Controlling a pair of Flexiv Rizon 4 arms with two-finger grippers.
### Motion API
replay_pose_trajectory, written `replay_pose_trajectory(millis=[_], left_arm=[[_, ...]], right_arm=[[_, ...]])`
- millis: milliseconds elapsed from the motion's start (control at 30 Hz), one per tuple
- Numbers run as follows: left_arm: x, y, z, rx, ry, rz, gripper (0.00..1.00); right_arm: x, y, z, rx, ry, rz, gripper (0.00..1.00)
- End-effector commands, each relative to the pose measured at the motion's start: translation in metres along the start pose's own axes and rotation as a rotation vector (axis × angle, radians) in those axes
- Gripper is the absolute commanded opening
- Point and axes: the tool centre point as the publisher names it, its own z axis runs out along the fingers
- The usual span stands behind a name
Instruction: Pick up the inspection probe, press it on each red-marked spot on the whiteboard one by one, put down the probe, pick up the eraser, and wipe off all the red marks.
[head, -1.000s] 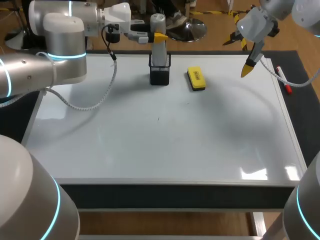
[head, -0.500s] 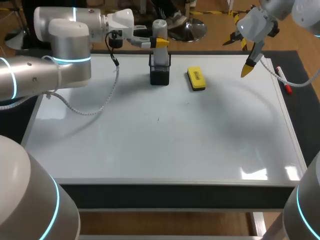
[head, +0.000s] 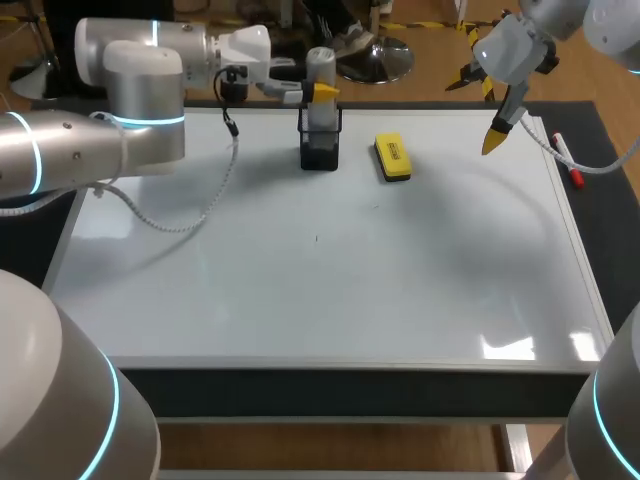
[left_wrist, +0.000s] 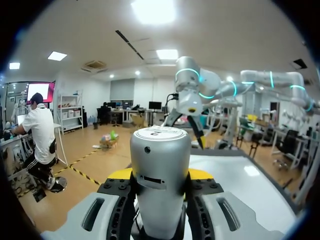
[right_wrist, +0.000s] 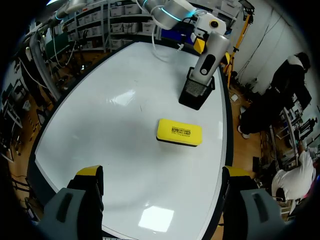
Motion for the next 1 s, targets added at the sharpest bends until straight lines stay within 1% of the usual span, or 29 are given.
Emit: replay_pose_trajectory(millis=[33, 567, 767, 800, 833, 867, 900, 933, 1000], left_arm=[[-0.001, 0.003, -0.001, 0.004, 0.002, -0.002, 0.00], [0.006, 0.019, 0.001, 0.002, 0.009, -0.011, 0.00], [0.008, 0.020, 0.000, 0.002, 0.007, 0.002, 0.00], [0.008, 0.020, 0.000, 0.003, 0.008, 0.004, 0.27], [0.007, 0.021, 0.000, 0.007, 0.012, 0.006, 0.42], [0.007, 0.021, 0.000, 0.006, 0.012, 0.008, 0.49], [0.007, 0.021, 0.000, 0.005, 0.013, 0.010, 0.78], [0.007, 0.021, -0.001, 0.004, 0.015, 0.013, 1.00], [0.007, 0.020, -0.002, 0.002, 0.013, 0.017, 1.00]], right_arm=[[-0.001, 0.000, -0.001, 0.003, 0.004, -0.001, 1.00], [-0.001, 0.000, -0.001, 0.003, 0.004, -0.001, 1.00], [-0.001, 0.000, -0.001, 0.003, 0.004, -0.001, 1.00], [-0.001, 0.000, -0.001, 0.003, 0.004, -0.001, 1.00], [-0.001, 0.000, -0.001, 0.003, 0.004, -0.001, 1.00], [-0.001, 0.000, -0.001, 0.003, 0.004, -0.001, 1.00], [-0.001, 0.000, -0.001, 0.003, 0.004, -0.001, 1.00], [-0.001, 0.000, -0.001, 0.003, 0.004, -0.001, 1.00], [-0.001, 0.000, -0.001, 0.003, 0.004, -0.001, 1.00]])
